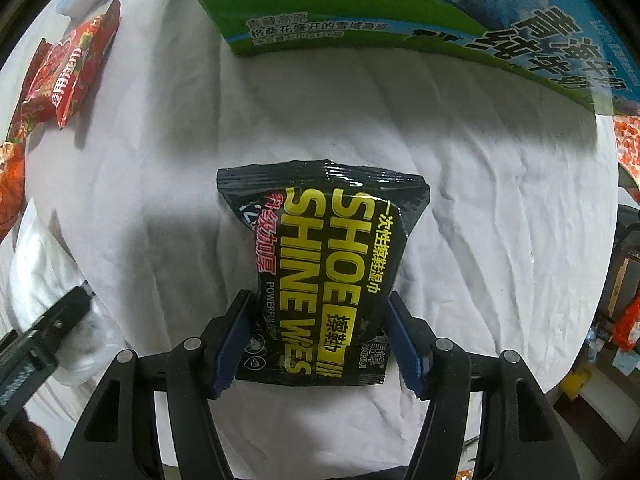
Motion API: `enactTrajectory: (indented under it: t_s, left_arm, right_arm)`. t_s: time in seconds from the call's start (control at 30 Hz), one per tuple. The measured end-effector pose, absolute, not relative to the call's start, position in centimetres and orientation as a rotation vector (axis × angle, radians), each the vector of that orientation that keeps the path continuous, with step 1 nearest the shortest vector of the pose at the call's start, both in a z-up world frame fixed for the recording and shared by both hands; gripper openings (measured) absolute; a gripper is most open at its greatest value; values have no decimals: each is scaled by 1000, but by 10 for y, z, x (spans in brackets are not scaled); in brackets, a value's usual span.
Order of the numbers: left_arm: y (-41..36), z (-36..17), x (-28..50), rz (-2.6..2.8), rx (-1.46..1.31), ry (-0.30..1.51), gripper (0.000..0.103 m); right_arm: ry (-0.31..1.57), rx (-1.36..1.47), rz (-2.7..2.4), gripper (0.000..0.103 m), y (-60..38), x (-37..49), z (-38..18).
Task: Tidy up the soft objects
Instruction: 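Grasp the black shoe shine wipes pack with the right tool while the left tool grasps the white zip bag, then carry the wipes pack and white bag over the cardboard box with both tools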
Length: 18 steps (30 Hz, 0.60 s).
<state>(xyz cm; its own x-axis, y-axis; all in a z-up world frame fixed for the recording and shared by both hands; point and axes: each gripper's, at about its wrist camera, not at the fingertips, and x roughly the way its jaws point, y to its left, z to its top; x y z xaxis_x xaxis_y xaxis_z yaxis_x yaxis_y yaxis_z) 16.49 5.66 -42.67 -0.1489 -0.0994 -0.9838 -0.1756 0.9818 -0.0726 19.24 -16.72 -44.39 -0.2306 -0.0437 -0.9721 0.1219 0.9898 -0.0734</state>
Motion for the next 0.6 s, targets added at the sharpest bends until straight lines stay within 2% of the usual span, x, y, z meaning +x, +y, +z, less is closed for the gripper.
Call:
enactTrajectory:
  t_s: [0.27, 0.43, 0.6]
  left_arm:
    - [39, -445, 175, 100, -194, 1736, 81]
    - [39, -444, 161, 109, -187, 1697, 73]
    - [8, -428, 155, 105, -125, 1635, 72]
  right_arm:
    - [1792, 65, -130, 66, -174, 184, -446]
    - [1764, 7, -113, 55, -169, 175, -439]
    - [1725, 2, -68, 52, -173, 159, -422]
